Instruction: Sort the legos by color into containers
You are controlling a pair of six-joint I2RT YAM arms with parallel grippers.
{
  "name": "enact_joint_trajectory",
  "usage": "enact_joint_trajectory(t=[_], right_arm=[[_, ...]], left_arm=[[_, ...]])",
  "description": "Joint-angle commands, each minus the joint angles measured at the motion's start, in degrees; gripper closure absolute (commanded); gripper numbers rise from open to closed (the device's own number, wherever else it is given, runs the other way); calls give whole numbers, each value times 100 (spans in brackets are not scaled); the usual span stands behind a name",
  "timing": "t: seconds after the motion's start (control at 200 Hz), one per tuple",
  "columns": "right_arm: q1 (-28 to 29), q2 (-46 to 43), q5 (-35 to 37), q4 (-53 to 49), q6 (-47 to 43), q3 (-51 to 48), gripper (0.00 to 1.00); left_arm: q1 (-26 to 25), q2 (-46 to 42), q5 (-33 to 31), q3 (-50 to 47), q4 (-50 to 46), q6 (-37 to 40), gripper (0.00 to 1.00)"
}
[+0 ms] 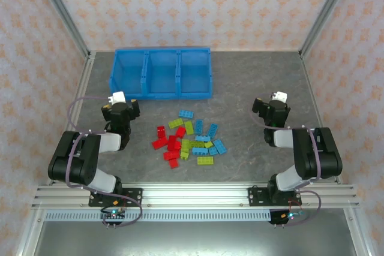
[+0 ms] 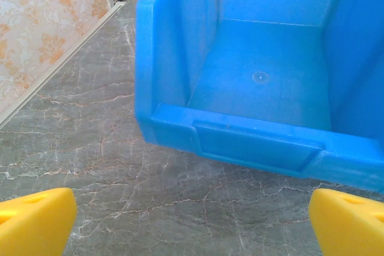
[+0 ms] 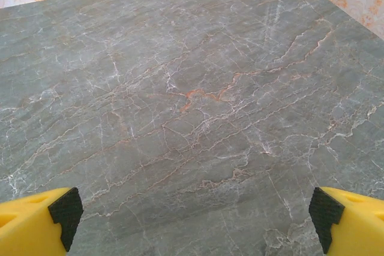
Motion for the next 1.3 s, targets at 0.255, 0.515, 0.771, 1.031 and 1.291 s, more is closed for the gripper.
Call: enact_joint_trajectory(t=[0.255, 0.515, 0.771, 1.031, 1.291], right_arm=[[-31, 23, -26, 171, -58, 76, 1], [-37, 7, -32, 165, -57, 79, 1], [-7, -870, 549, -3334, 765, 1613, 1], [949, -515, -1344, -7372, 2491, 4326, 1], [2667, 110, -1386, -8409, 2874, 4967, 0]], left_arm=[[-63, 61, -238, 131, 168, 57, 0], [-59, 66, -238, 131, 170, 61, 0], [-68, -206, -210, 216, -188, 84, 0], [-230, -2528, 108, 1224, -3240, -591, 0], [-368, -3618, 2582, 2499, -6322, 1196, 0]])
